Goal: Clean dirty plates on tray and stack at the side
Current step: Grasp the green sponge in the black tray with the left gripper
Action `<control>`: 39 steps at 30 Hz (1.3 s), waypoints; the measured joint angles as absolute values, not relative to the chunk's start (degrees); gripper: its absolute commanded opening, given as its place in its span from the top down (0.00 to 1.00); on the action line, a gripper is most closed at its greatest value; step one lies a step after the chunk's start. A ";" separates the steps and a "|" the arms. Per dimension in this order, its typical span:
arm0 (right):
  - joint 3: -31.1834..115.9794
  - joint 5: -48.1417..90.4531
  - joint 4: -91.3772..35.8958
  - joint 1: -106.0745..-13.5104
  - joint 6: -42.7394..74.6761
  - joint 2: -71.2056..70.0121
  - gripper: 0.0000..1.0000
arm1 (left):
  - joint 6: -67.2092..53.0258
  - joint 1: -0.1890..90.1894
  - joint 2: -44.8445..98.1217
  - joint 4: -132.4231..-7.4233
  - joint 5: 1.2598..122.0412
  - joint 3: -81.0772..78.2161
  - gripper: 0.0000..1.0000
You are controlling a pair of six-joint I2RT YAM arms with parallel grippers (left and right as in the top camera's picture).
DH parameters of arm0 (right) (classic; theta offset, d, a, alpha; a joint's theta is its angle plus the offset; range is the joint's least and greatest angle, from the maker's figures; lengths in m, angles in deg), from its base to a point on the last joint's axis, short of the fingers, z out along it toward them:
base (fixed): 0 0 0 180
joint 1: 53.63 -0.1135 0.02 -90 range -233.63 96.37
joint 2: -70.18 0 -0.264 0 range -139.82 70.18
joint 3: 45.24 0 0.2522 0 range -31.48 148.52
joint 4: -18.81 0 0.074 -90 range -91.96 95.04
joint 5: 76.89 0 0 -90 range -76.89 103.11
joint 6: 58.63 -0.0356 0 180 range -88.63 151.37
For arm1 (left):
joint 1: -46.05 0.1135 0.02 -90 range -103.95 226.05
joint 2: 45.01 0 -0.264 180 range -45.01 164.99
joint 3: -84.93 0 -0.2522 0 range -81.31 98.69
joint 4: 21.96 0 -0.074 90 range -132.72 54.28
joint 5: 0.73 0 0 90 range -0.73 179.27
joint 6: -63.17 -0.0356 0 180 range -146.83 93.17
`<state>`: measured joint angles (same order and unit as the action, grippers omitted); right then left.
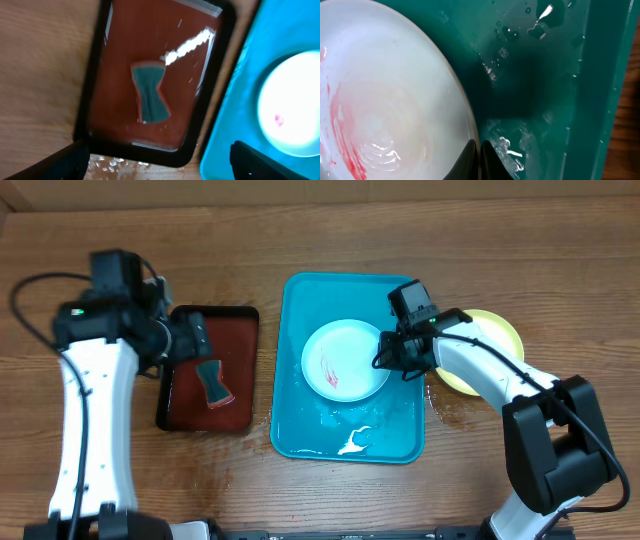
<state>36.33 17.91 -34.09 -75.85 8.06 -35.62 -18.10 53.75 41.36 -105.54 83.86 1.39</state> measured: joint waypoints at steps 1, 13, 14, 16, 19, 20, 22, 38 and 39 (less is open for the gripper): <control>35.76 18.04 -33.04 -75.91 7.55 -35.64 0.96 | -17.64 53.36 42.17 -103.64 84.16 -0.99 0.19; 34.82 19.22 -31.36 -75.89 6.13 -35.69 0.96 | -10.21 44.79 59.68 -91.35 89.10 -11.66 0.56; 34.82 19.29 -31.42 -75.89 6.13 -35.69 0.96 | -8.52 44.44 61.38 -91.16 90.35 -11.81 0.70; 34.82 19.29 -31.47 -75.89 6.13 -35.69 0.96 | -6.99 44.42 62.93 -90.30 91.94 -11.86 0.80; 34.82 19.33 -31.60 -75.89 6.11 -35.69 0.96 | -5.70 44.68 63.65 -88.64 92.56 -11.86 0.81; 34.82 19.31 -31.60 -75.89 6.13 -35.69 0.96 | -5.70 44.75 63.68 -88.32 92.51 -11.83 0.82; 34.82 19.33 -31.60 -75.91 6.15 -35.69 0.96 | -5.81 44.79 63.78 -88.25 91.88 -10.94 0.78; 34.82 19.35 -32.25 -75.89 6.11 -35.69 0.96 | -5.46 44.79 64.53 -102.30 95.11 3.88 0.40; 34.82 19.35 -32.39 -75.89 6.11 -35.69 0.96 | -4.02 44.79 64.53 -100.62 96.05 2.18 0.46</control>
<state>34.82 19.35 -32.39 -75.89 6.11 -35.69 -4.02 44.79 64.53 -100.62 96.05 2.18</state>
